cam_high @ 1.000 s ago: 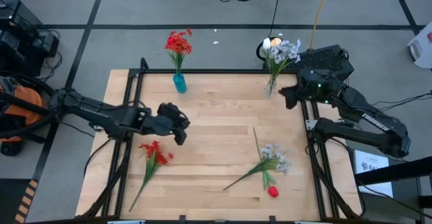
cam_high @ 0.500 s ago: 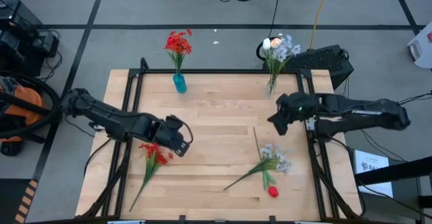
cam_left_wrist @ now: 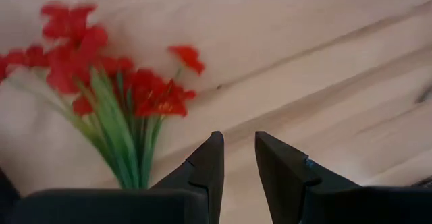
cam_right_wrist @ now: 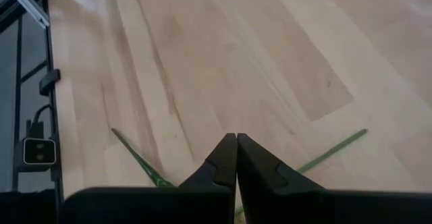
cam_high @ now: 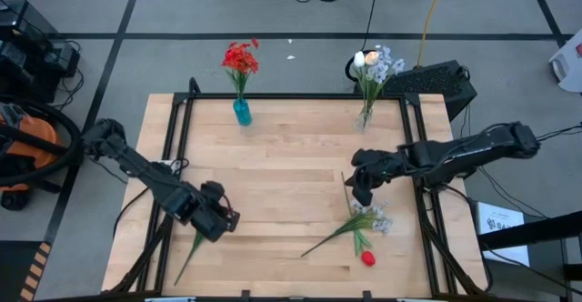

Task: Sort flowers into vase by color
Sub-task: Put the orange flowers into the blue vase

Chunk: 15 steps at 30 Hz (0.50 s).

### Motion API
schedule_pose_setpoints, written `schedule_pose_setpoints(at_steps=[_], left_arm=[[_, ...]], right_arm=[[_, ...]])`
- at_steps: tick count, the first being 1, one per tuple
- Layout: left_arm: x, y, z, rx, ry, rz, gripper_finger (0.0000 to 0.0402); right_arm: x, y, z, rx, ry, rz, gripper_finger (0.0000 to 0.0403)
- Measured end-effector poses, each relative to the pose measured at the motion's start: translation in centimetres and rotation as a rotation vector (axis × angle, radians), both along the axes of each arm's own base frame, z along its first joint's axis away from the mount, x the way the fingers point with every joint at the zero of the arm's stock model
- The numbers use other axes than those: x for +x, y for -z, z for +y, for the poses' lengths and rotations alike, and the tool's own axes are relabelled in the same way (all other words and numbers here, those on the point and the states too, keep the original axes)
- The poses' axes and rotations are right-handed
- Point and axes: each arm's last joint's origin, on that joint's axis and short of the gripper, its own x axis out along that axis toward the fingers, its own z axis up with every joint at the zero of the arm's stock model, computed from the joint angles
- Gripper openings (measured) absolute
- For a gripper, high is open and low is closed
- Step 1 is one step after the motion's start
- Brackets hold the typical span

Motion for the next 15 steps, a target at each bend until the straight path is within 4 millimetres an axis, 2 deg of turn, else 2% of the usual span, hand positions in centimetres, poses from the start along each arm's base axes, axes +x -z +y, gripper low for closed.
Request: schedule_pose_setpoints(at_steps=[8,15], left_arm=[[-0.2,1.8,-1.8,-0.061,0.021,0.154,0.0098],[-0.2,4.5,-3.6,-0.074,0.065,0.339,0.0168]], right_arm=[[0.1,0.2,0.7,-0.004,-0.028,0.004,0.0004],[0.1,0.1,0.6,-0.014,-0.017,0.0,0.0004]])
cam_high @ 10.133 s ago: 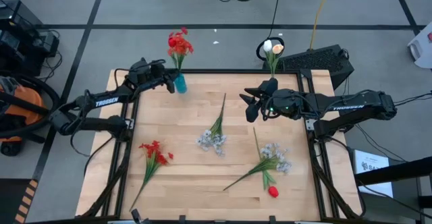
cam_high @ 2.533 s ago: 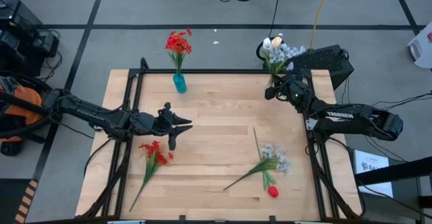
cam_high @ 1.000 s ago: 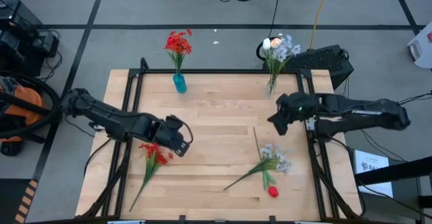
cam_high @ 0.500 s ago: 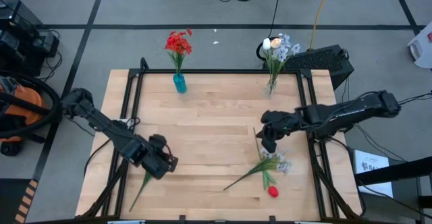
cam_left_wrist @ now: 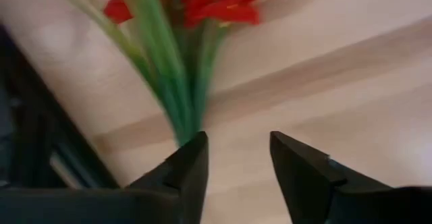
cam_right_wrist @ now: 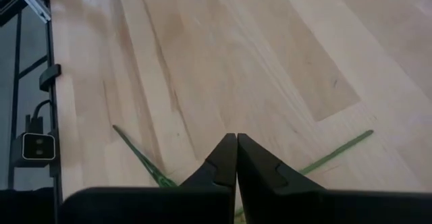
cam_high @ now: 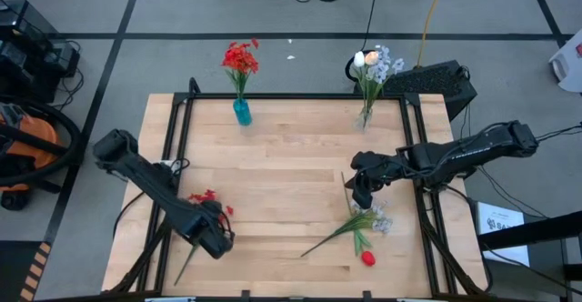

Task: Sort flowers into vase by color
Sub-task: Put the orange flowers into the blue vase

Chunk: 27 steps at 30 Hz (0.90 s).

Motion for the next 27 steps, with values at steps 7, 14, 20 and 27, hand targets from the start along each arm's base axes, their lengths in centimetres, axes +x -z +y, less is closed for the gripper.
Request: schedule_pose_setpoints(at_steps=[7,14,20,27], left_arm=[[-0.5,2.5,-2.0,-0.064,0.032,0.19,0.0191],[-1.4,3.5,-3.0,-0.049,0.081,0.216,0.0191],[-2.1,6.7,-2.7,-0.138,0.101,0.173,0.0191],[-2.0,7.8,-1.6,-0.206,0.145,0.151,0.0162]], right_arm=[[0.0,0.0,0.0,-0.006,0.001,-0.001,0.0004],[0.0,0.0,0.0,-0.007,0.002,-0.001,0.0004],[0.0,0.0,0.0,-0.007,0.002,-0.001,0.0004],[0.0,0.0,0.0,-0.005,0.003,-0.002,0.0004]])
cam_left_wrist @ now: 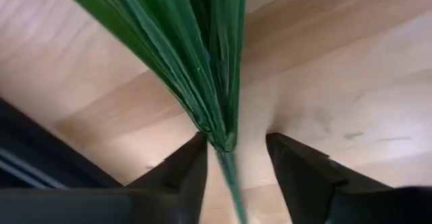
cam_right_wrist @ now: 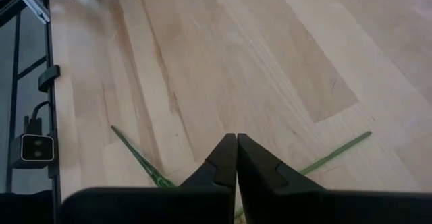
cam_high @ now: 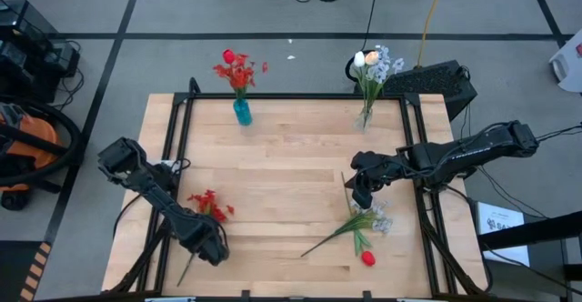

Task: Sort flowers into vase by color
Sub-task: Put the orange flowers into the blue vase

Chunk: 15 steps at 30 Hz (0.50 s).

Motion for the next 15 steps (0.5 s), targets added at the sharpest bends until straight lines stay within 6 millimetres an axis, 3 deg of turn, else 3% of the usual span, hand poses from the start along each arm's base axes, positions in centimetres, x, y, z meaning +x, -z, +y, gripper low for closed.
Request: schedule_pose_setpoints(at_steps=[7,15], left_arm=[[1.1,-0.1,1.4,-0.021,0.056,-0.017,0.002],[4.0,0.0,5.4,-0.106,0.231,-0.125,0.0016]], right_arm=[[0.0,0.0,0.0,0.0,0.002,0.001,0.0004],[0.0,0.0,-0.1,-0.025,0.023,-0.004,0.0004]])
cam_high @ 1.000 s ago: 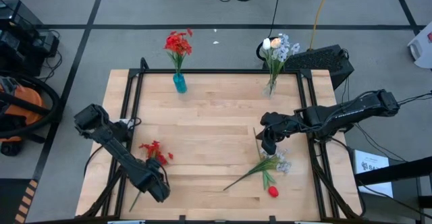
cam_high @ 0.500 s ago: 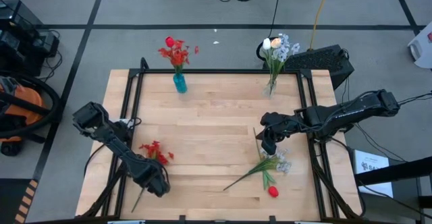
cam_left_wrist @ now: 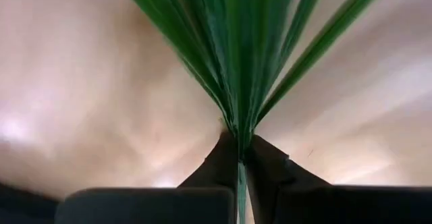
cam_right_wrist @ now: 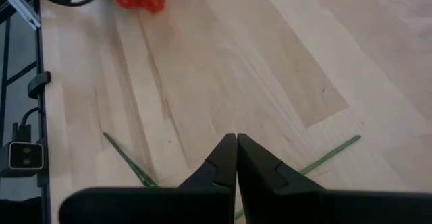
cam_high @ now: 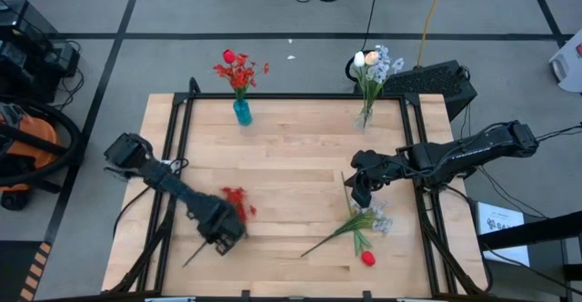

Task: Sort flowers into vase by color
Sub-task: Put the orange flowers into the blue vase

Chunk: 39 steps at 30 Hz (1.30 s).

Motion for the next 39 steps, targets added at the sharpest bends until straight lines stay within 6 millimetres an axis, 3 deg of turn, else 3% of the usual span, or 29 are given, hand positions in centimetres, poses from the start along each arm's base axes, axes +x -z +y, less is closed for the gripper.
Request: schedule_pose_setpoints(at_steps=[4,8,13,16,20,25,32,39], left_arm=[[3.0,-0.8,3.2,0.046,0.013,-0.146,0.0015],[7.7,-3.6,7.1,0.31,0.081,-0.502,0.0014],[12.5,-10.3,11.6,0.593,0.262,-1.049,0.0013],[13.5,-15.5,15.3,0.761,0.311,-1.353,0.0013],[10.6,-20.4,20.4,0.863,0.314,-1.538,0.0013],[3.6,-24.9,25.7,0.954,0.255,-1.621,0.0013],[-5.1,-27.9,27.2,1.203,0.22,-1.522,0.0012],[-10.6,-29.4,28.2,1.424,0.067,-1.401,0.0012]], right_arm=[[0.0,0.0,-0.1,-0.013,0.016,-0.003,0.0004],[0.0,0.0,-0.1,-0.021,0.04,-0.008,0.0004],[0.1,-0.1,-0.2,-0.015,0.088,-0.018,0.0004],[0.1,-0.1,-0.3,-0.002,0.111,-0.021,0.0004],[0.1,-0.1,-0.4,0.002,0.177,-0.029,0.0004],[0.1,-0.1,-0.6,0.01,0.256,-0.042,0.0004],[0.1,-0.2,-0.8,0.014,0.337,-0.061,0.0004],[0.2,-0.2,-1.4,0.03,0.38,-0.064,0.0004]])
